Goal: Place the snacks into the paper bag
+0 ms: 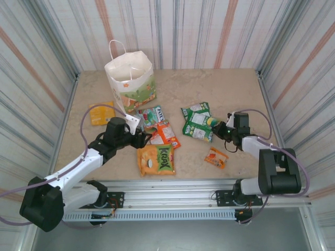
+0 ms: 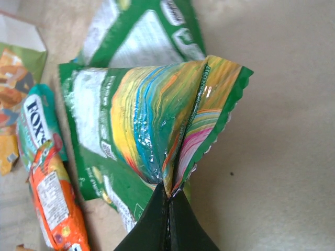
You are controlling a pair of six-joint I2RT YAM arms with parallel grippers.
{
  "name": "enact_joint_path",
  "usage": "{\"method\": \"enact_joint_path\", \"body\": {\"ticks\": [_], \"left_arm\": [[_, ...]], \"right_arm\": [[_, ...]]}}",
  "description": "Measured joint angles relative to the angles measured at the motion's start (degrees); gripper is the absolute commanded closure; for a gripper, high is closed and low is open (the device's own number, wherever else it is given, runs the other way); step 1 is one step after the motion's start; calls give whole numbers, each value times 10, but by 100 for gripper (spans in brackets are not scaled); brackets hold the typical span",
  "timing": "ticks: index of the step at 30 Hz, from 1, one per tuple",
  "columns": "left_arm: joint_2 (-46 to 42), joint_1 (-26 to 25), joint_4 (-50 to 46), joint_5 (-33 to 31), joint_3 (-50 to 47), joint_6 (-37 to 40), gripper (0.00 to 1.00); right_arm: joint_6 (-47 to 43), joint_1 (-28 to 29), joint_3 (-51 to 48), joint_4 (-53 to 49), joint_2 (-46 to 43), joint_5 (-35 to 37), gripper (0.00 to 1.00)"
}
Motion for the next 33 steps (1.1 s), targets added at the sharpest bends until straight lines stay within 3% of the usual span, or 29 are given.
{"method": "enact_joint_path", "body": {"ticks": [8,17,33], "left_arm": [[0,0,-6,2,35,10,29],[0,0,-18,18,71,47,30],[52,0,-69,171,156,149,33]], "right_arm": [[-104,38,45,-108,-120,22,99],[-256,94,117,-210,-196,17,100],[-516,198,189,-320,-232,-46,100]]}}
